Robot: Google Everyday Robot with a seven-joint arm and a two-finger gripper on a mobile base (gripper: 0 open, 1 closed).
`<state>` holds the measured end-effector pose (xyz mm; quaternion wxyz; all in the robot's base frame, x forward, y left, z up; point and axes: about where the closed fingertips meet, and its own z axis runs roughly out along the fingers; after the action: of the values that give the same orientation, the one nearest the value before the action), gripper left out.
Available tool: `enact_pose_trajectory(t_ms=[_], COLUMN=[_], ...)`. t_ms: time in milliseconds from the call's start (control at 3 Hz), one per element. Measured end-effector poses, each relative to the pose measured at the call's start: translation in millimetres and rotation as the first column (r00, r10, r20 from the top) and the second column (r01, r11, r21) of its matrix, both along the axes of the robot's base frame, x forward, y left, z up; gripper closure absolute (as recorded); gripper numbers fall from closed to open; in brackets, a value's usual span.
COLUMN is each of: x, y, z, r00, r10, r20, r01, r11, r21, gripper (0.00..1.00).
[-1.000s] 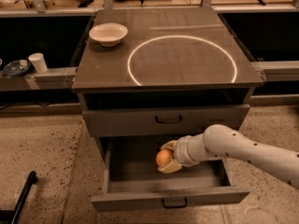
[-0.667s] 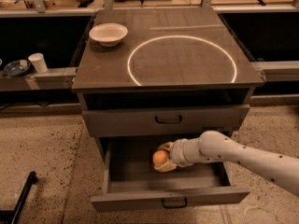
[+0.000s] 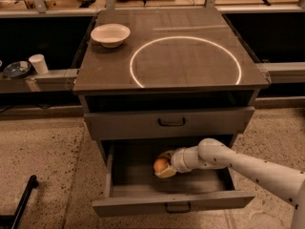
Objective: Place orange into middle drawer
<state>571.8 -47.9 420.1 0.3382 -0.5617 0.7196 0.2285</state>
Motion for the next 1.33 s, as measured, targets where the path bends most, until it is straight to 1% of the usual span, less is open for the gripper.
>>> enact_pose_trajectory(t_ms=[333, 667, 1000, 1333], x=[1.0, -1.4, -2.1, -2.1], y=[1.7, 1.0, 1.4, 1.4], z=[-28.1, -43.5, -44.7, -44.7], r00=[0.9995, 0.9992, 0.9992, 0.9992], r10=[0.003, -0.009, -0.009, -0.009], r20=[-0.03, -0.038, -0.04, -0.04], r01=[-0.002, 0.011, 0.011, 0.011], r11=[1.0, 0.999, 0.999, 0.999], r21=[0.029, 0.051, 0.052, 0.052], gripper=[1.0, 0.85, 0.54, 0.29])
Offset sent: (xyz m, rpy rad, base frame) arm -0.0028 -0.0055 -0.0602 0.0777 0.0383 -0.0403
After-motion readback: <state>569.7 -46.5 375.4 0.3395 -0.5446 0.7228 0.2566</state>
